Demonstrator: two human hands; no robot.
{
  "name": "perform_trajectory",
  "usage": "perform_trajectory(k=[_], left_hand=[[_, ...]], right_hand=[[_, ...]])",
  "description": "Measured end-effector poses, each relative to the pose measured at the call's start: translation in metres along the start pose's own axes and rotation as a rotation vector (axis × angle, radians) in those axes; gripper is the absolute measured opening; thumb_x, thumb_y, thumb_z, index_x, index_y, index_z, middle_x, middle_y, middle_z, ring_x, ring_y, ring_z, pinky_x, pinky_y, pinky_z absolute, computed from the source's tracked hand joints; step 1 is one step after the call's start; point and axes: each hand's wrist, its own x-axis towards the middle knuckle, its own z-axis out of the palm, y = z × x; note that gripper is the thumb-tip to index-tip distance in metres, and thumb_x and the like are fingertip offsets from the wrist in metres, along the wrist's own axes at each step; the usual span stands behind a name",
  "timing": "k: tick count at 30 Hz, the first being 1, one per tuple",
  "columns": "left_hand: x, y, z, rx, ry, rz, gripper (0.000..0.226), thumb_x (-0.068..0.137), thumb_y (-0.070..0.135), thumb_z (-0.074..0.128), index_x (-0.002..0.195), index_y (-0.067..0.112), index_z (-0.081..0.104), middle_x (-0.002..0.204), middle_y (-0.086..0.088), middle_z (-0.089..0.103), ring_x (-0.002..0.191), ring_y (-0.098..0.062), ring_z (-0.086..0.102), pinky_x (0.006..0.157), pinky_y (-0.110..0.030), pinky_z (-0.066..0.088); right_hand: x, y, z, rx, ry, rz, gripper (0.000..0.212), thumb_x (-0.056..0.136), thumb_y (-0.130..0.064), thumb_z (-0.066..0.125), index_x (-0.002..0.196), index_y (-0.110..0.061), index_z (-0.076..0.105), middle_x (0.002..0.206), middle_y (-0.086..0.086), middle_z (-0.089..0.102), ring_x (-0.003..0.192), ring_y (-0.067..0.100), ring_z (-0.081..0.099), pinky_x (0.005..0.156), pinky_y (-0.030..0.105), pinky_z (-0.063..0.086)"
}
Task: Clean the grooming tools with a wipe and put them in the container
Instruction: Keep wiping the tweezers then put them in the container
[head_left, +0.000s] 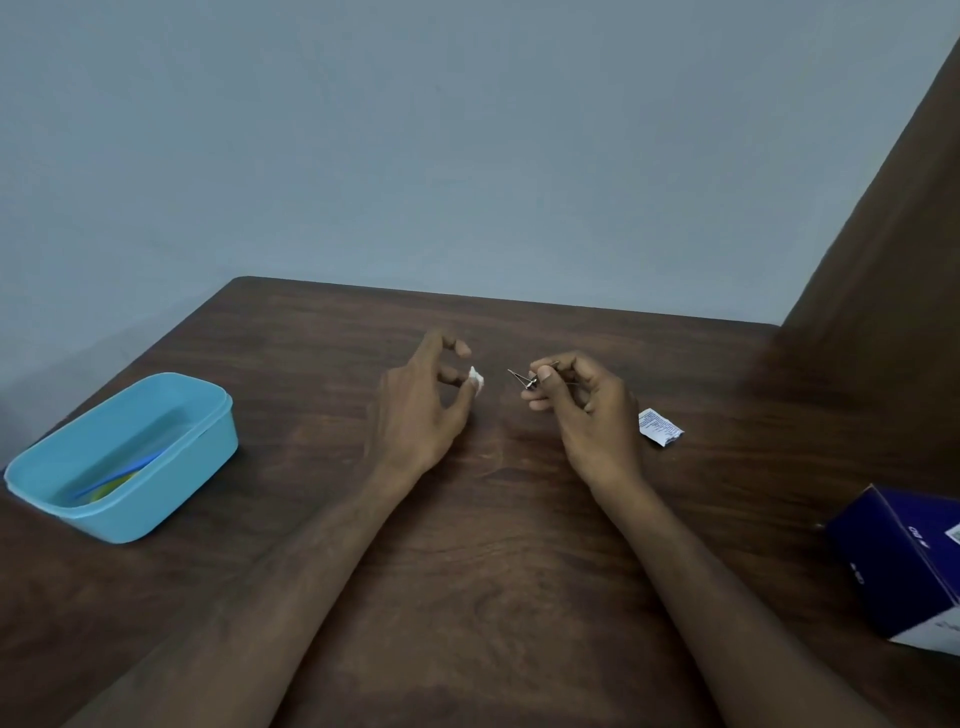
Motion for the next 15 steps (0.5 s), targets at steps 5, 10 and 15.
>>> perform_trajectory(k=[5,10,15], left_hand=[[-0.0002,0.0062,-0.0020,0.107,-0.042,0.018,0.010,0.096,0.038,0.066,0.095,0.045,0.073,0.087,0.035,0.071,0.075,0.002,0.070,0.068,-0.029,0.053],[0.0007,0.0097,-0.0052,-0.019,-0.108,-0.048,0.026,0.102,0.054,0.057,0.095,0.044,0.080,0.057,0.028,0.066,0.053,0.000,0.067,0.060,-0.029,0.052],[0.0056,0.0047,-0.0022,-0.133,-0.113,-0.027,0.021,0.097,0.058,0.068,0.092,0.042,0.081,0.096,0.030,0.077,0.047,-0.001,0.067,0.058,-0.030,0.054]], right_hand=[[-0.0029,-0.0051,0.0018,0.062,-0.034,-0.017,0.010,0.103,-0.012,0.069,0.102,-0.015,0.079,0.093,-0.001,0.081,0.090,0.016,0.081,0.088,0.051,0.065],[-0.0057,-0.0009,0.0031,-0.004,-0.117,-0.117,0.009,0.097,-0.015,0.077,0.102,-0.019,0.083,0.103,-0.003,0.079,0.097,0.019,0.079,0.089,0.054,0.063],[-0.0086,-0.0037,0.0019,-0.087,-0.169,-0.159,0.014,0.094,-0.018,0.081,0.107,-0.022,0.086,0.101,-0.007,0.080,0.092,0.014,0.078,0.082,0.053,0.063]])
